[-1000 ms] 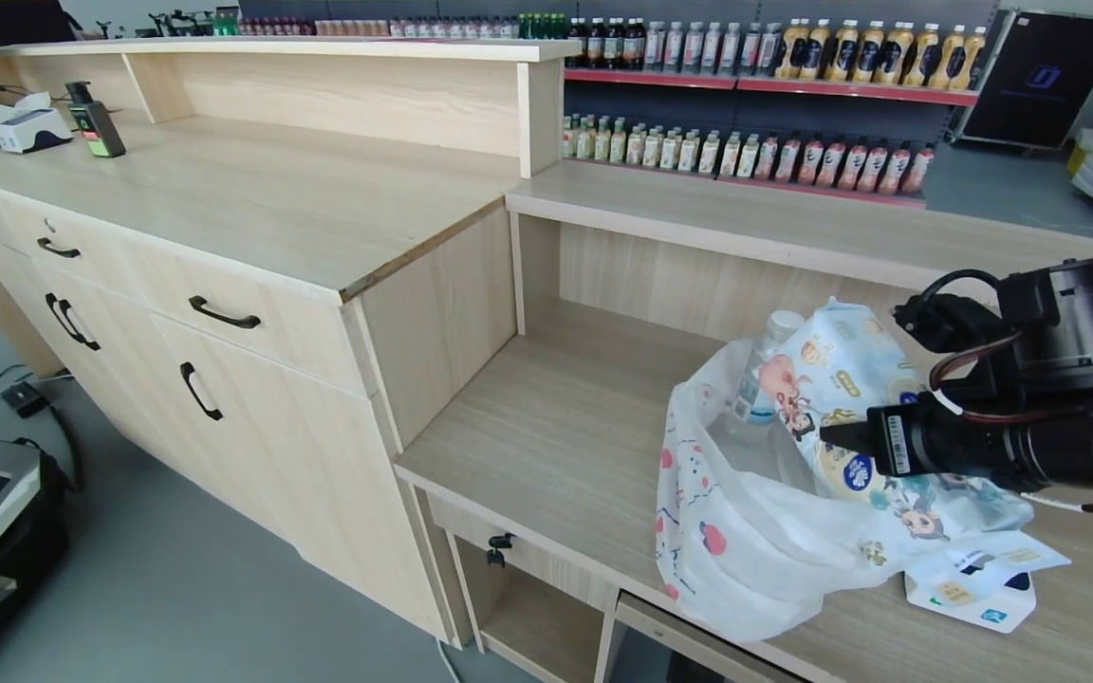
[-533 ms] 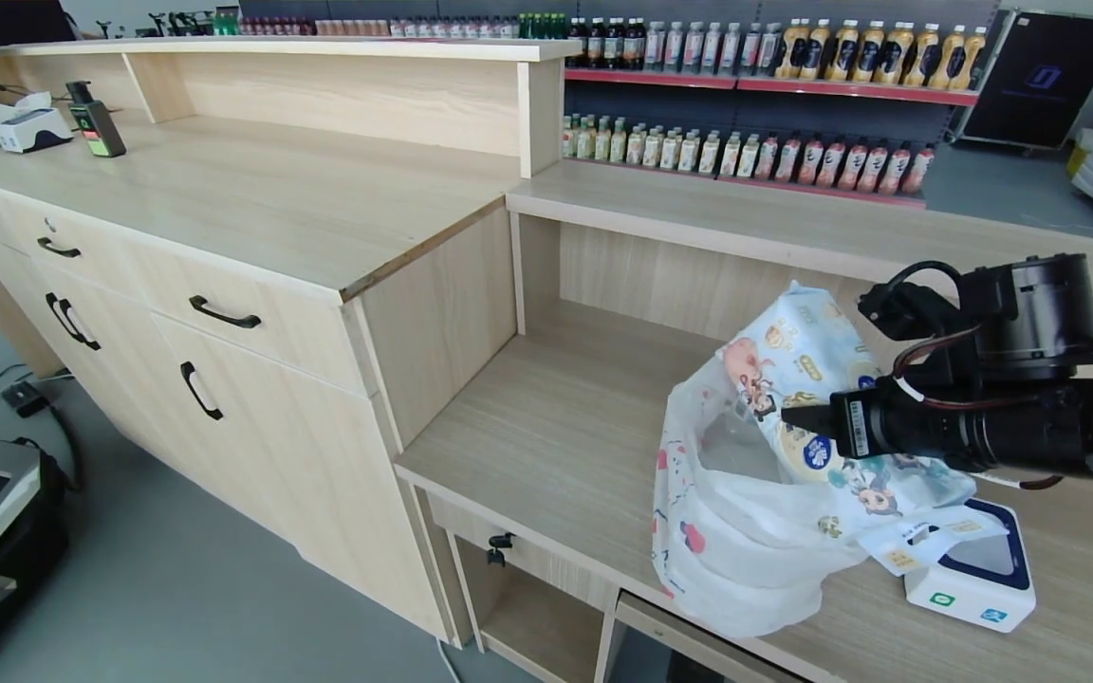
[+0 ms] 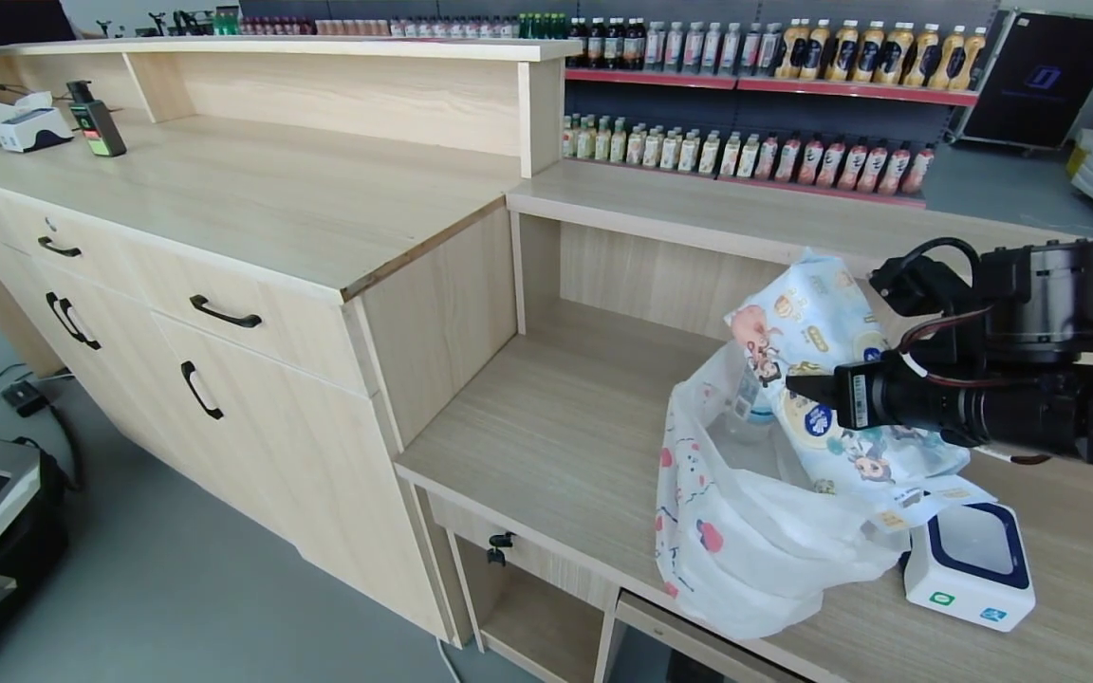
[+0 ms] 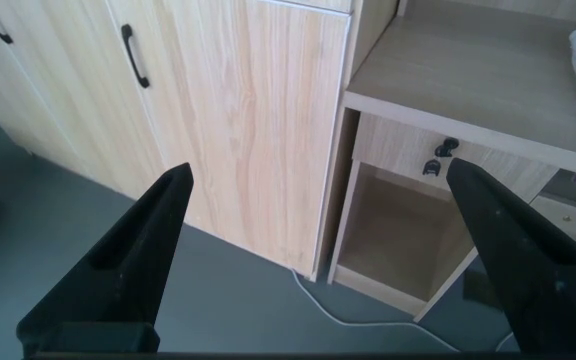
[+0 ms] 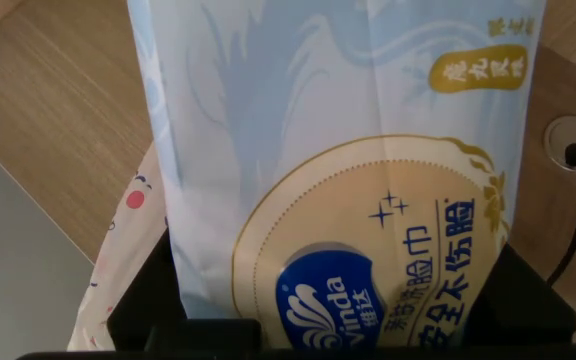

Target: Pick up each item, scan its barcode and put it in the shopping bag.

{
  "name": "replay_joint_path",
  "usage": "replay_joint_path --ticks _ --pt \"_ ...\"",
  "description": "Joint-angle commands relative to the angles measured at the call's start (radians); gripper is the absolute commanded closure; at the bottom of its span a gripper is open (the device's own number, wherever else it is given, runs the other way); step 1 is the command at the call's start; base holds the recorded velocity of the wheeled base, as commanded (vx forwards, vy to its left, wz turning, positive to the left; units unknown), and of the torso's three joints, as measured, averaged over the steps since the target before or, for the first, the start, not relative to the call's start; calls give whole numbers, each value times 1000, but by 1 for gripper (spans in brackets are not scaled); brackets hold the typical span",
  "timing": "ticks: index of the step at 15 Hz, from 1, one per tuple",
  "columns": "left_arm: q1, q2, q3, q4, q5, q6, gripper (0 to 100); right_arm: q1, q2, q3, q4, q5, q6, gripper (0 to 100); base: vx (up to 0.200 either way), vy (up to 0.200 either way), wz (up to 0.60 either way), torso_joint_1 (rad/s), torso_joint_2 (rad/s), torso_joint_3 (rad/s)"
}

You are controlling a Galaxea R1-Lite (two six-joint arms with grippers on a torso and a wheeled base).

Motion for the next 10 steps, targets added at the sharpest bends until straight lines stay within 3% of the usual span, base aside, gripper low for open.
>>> replay_joint_path --ticks 1,3,10 --pt "0 1 0 0 0 0 0 -1 20 10 3 11 -1 100 0 0 0 0 0 0" --pt "0 1 0 0 0 0 0 -3 17 37 8 66 0 100 0 0 0 0 0 0" --pt "0 1 0 0 0 0 0 -9 22 88 3 77 4 100 0 0 0 0 0 0"
